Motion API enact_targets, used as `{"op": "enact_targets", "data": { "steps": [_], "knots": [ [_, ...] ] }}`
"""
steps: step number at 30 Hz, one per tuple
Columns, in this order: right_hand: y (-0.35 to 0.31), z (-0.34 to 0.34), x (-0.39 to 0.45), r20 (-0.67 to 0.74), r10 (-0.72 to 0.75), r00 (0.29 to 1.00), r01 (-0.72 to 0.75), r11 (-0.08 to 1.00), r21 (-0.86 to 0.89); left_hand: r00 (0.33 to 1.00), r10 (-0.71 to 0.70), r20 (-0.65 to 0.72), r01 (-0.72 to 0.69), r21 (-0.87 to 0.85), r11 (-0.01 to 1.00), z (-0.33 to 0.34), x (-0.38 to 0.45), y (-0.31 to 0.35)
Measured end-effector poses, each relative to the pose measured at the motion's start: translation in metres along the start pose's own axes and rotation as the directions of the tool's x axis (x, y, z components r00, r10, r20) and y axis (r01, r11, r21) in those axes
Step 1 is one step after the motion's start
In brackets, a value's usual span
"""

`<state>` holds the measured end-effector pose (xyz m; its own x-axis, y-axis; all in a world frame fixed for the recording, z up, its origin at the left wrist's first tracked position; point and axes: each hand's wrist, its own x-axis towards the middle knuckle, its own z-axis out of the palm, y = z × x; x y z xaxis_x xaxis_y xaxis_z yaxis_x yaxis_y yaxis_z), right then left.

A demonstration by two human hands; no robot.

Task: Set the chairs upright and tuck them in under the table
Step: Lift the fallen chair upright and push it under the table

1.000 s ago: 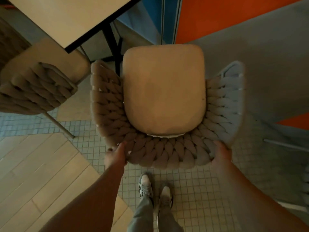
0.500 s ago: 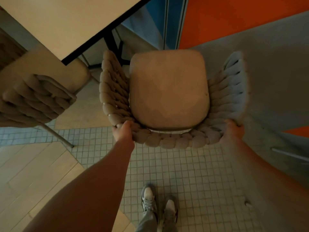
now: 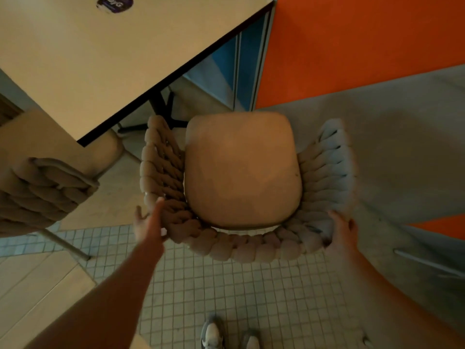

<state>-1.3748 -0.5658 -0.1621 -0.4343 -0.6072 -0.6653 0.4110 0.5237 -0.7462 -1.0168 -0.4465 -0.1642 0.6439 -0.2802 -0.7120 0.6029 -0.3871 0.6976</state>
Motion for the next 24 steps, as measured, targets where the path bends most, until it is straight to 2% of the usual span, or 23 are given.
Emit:
{"op": "enact_targets", "data": {
  "steps": [3, 8, 12, 15, 17, 24],
  "knots": [
    [-0.007, 0.003, 0.007, 0.044, -0.018, 0.999, 0.019, 0.999, -0.037, 0.995, 0.007, 0.096, -0.012, 0.048, 0.999, 0.011, 0.012, 0.021],
    [-0.02, 0.001, 0.027, 0.019, 0.013, 1.0, -0.011, 0.992, -0.125, 0.998, 0.059, -0.006, -0.059, 0.041, 0.997, 0.032, -0.006, 0.009],
    [-0.054, 0.004, 0.063, 0.006, -0.032, 0.999, 0.032, 0.948, -0.316, 0.994, 0.058, -0.095, -0.056, 0.026, 0.998, 0.05, -0.04, -0.01],
    [-0.082, 0.02, 0.093, 0.046, -0.033, 0.998, 0.05, 0.897, -0.439, 0.985, 0.052, -0.167, -0.057, -0.024, 0.998, 0.068, -0.06, -0.029],
    [-0.1, 0.037, 0.113, 0.09, -0.022, 0.996, 0.06, 0.896, -0.44, 0.973, 0.021, -0.23, -0.029, -0.033, 0.999, 0.086, -0.067, -0.035],
    [-0.132, 0.084, 0.165, 0.179, 0.046, 0.983, 0.052, 0.86, -0.507, 0.97, -0.034, -0.241, 0.066, 0.128, 0.99, 0.1, -0.043, -0.008]
  ]
}}
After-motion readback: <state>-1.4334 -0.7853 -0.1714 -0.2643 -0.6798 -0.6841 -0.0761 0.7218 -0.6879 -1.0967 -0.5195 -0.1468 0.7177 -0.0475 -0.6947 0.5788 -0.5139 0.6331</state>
